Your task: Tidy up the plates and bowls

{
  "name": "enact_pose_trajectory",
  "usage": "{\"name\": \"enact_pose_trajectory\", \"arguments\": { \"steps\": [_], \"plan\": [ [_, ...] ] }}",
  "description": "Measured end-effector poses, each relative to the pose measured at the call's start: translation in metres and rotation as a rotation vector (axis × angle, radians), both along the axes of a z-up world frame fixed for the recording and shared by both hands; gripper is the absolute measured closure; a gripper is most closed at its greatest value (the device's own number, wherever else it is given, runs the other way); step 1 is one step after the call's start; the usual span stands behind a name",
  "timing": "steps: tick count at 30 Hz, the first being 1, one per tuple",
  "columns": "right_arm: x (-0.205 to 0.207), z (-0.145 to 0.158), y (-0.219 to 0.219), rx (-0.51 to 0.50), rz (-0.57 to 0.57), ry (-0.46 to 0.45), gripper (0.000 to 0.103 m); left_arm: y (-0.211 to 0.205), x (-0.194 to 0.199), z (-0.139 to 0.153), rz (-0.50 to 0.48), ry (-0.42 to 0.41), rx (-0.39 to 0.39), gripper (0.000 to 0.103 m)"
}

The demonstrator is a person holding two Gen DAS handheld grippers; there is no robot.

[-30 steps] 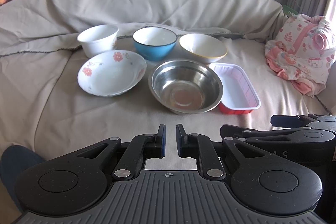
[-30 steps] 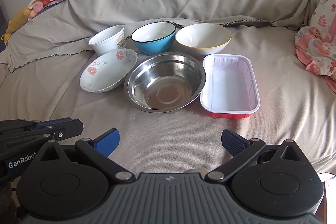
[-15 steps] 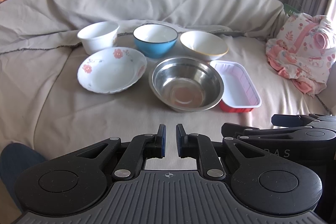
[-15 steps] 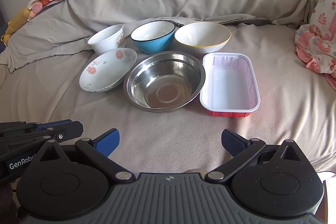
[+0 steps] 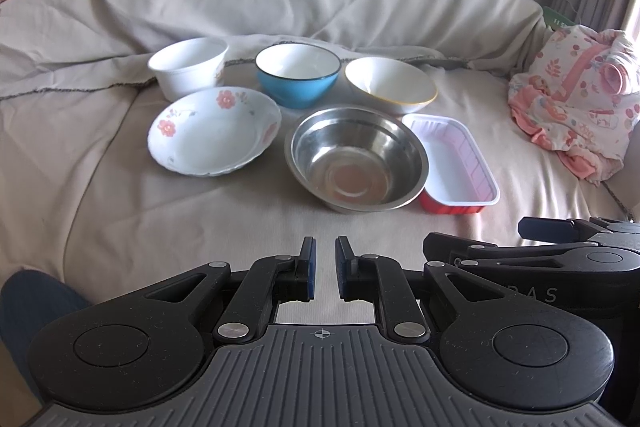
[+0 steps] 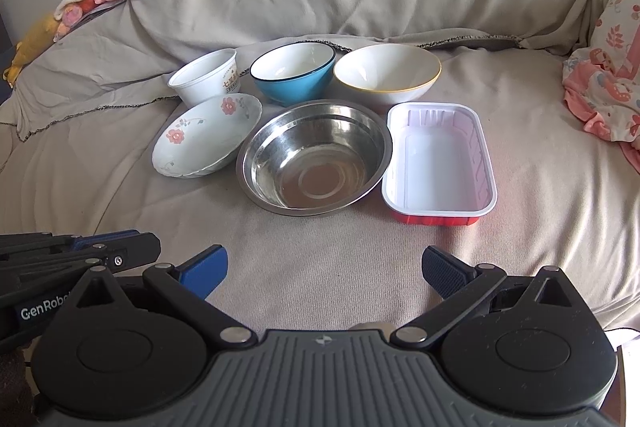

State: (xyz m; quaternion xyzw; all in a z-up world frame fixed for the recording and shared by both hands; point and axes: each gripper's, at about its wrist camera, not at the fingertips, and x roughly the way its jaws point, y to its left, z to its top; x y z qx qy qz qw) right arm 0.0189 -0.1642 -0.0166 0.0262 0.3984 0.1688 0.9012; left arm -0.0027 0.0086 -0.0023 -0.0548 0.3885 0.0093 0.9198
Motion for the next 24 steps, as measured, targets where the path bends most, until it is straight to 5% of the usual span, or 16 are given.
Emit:
{"name": "enact_pose_trajectory", "arguments": {
  "steps": [12,19,24],
  "plan": [
    [0.014,0.002,-0.001,-0.003,0.021,-0.075,0.0,-0.002,0.028,-0.003,-0.016,0.012,0.018,0.088],
    [0.072,0.016,-0.048,-0.007,-0.145,-0.244,0.0,-0.012,0.118,-0.003,-0.205,0.031,-0.218,0.086],
    [0.122,-0.013,-0.091,0.007,-0.212,-0.106,0.0,-0.048,0.187,-0.005,-0.238,0.046,-0.17,0.086]
  ]
}}
